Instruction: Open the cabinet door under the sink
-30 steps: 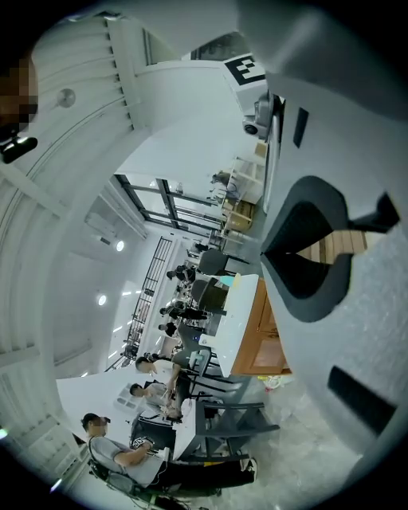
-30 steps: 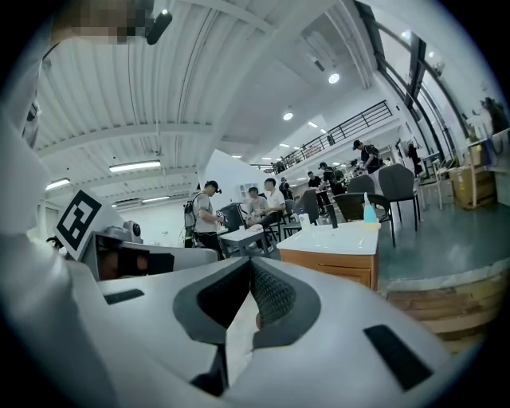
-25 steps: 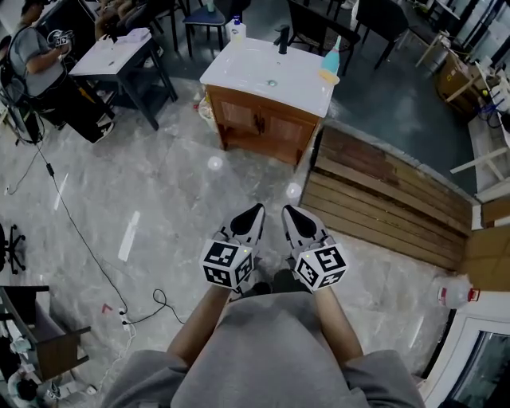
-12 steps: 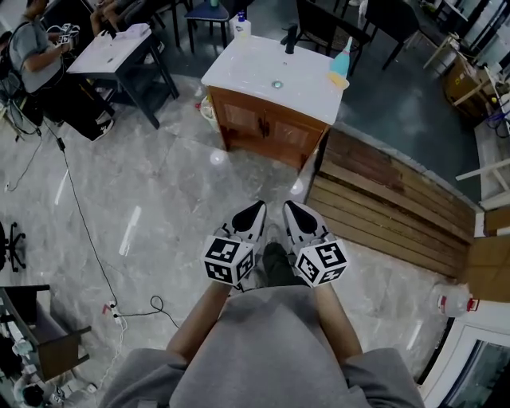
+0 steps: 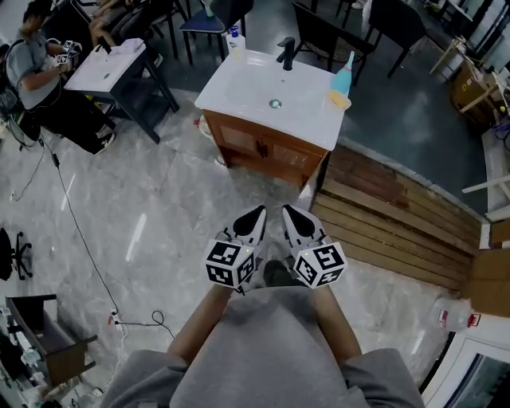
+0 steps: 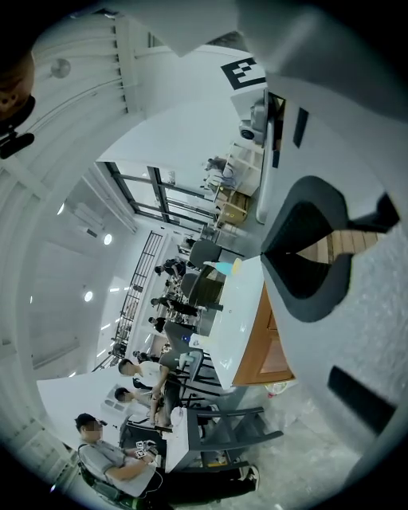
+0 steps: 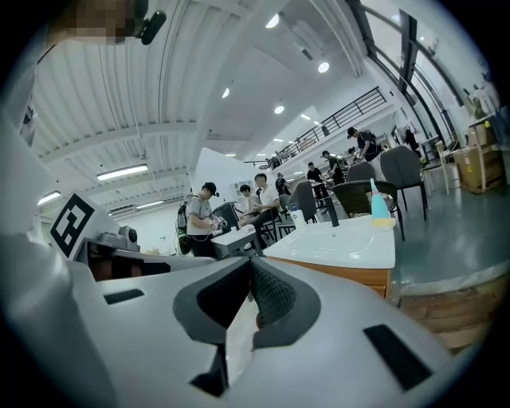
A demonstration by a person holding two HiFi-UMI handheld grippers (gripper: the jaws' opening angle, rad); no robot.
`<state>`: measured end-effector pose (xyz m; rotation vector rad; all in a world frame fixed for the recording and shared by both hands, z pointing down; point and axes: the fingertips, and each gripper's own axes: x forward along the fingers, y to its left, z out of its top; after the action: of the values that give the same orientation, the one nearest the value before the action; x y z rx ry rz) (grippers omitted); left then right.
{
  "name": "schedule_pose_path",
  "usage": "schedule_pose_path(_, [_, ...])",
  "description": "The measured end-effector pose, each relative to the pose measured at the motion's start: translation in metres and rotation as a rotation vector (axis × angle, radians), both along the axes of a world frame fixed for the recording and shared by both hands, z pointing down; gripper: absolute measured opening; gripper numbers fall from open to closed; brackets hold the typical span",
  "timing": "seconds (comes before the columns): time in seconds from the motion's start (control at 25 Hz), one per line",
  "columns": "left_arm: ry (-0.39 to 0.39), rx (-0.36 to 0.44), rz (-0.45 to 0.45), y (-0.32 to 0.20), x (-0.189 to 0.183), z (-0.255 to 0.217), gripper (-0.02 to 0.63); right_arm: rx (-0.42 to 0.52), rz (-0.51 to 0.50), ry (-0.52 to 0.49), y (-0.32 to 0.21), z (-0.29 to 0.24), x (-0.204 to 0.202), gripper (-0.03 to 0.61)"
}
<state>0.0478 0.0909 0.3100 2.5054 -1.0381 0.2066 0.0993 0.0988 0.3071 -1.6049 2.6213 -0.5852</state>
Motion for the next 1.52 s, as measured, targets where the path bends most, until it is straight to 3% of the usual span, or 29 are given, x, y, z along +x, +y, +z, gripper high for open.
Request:
schedule_pose_path(0.52, [-0.059, -0.031, -0.022, -0.077, 0.032, 0.015, 0.008, -0.027, -0.015, -0.068, -0.081, 0.013, 0.034, 0.011])
schedule_pose_path(0.84, [-0.073, -0.048, 0.002, -0.118, 0.033, 0.029, 0.008, -0.063, 0.024, -0.085, -0.117, 0.029, 0.036, 0.011])
schedule_pose_path(1.52, [-0.11, -0.122, 0.236, -0.217, -0.005, 0.093, 0.008, -0.166, 0.326, -0.091, -0.202, 0.091, 0.002, 0.011])
